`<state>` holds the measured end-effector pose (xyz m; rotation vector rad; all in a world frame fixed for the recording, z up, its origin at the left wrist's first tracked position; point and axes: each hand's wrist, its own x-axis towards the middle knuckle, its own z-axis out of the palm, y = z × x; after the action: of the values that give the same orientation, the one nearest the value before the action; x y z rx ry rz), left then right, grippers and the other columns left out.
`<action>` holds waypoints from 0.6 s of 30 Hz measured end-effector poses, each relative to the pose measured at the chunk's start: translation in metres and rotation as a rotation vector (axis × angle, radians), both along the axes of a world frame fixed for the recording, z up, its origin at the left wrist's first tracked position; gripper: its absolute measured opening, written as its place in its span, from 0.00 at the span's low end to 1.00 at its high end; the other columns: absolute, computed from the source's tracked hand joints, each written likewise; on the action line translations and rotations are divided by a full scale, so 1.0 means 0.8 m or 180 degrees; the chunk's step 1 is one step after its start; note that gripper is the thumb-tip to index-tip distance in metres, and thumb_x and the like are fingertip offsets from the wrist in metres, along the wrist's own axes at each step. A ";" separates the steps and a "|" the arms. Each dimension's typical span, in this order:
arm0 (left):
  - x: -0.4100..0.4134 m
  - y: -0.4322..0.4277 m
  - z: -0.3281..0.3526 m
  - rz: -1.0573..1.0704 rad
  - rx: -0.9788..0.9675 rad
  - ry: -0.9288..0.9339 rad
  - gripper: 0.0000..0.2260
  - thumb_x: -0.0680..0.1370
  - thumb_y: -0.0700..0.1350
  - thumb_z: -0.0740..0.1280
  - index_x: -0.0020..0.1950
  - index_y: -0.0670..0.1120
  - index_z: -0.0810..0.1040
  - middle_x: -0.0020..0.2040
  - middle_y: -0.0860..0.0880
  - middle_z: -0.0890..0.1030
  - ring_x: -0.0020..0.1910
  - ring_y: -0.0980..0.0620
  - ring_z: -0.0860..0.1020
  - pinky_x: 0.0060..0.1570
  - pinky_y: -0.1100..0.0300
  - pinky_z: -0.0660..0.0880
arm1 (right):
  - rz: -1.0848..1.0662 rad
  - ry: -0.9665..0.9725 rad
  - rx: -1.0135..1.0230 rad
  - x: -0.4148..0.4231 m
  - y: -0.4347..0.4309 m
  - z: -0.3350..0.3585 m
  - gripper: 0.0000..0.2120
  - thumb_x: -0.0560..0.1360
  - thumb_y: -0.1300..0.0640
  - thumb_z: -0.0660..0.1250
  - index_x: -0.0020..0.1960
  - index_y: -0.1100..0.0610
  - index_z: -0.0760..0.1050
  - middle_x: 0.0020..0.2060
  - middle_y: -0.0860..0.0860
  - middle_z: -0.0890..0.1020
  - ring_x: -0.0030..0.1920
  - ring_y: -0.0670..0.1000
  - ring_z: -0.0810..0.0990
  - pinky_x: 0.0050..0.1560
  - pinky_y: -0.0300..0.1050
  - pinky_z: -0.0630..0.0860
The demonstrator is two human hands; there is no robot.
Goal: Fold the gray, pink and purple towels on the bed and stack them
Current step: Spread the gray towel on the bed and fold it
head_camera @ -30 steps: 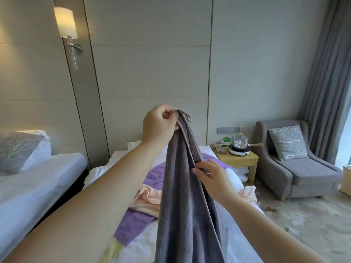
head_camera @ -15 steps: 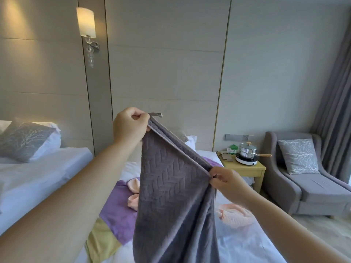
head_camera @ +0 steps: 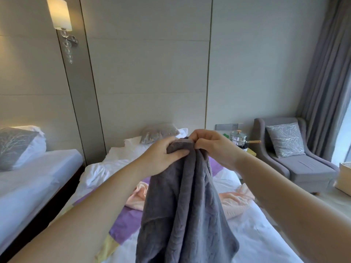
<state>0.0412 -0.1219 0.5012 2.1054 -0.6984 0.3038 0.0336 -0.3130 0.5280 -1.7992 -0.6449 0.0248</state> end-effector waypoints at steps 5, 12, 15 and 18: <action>0.001 -0.010 0.028 -0.0137 -0.0083 -0.0376 0.06 0.77 0.42 0.68 0.47 0.53 0.79 0.43 0.57 0.82 0.43 0.67 0.77 0.47 0.73 0.69 | -0.0268 -0.0070 -0.0137 -0.001 -0.033 -0.050 0.04 0.75 0.60 0.68 0.48 0.60 0.78 0.41 0.63 0.81 0.41 0.53 0.77 0.49 0.44 0.74; 0.009 0.000 0.080 0.0214 -0.0415 -0.1037 0.05 0.75 0.37 0.69 0.48 0.46 0.80 0.42 0.57 0.80 0.40 0.70 0.76 0.46 0.77 0.68 | -0.0207 0.0135 -0.0689 -0.005 -0.035 -0.106 0.09 0.73 0.58 0.71 0.53 0.52 0.82 0.51 0.53 0.84 0.54 0.53 0.82 0.60 0.48 0.76; 0.016 0.028 0.093 0.0609 -0.0520 -0.1131 0.09 0.75 0.39 0.70 0.45 0.54 0.79 0.42 0.59 0.81 0.40 0.70 0.76 0.47 0.76 0.69 | -0.0620 0.0029 -0.0561 0.002 -0.045 -0.096 0.06 0.72 0.57 0.73 0.49 0.54 0.82 0.48 0.57 0.84 0.49 0.57 0.83 0.56 0.50 0.78; 0.021 0.062 0.094 0.1150 -0.0695 -0.1057 0.10 0.74 0.43 0.71 0.39 0.59 0.79 0.37 0.64 0.81 0.38 0.69 0.77 0.43 0.74 0.71 | -0.0989 -0.0270 -0.0097 0.011 -0.063 -0.054 0.03 0.71 0.54 0.73 0.43 0.52 0.82 0.39 0.52 0.84 0.41 0.50 0.81 0.45 0.44 0.78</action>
<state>0.0581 -0.0724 0.5766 1.9807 -0.4412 0.9041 0.0423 -0.3632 0.4848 -1.9203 -0.4200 -0.2535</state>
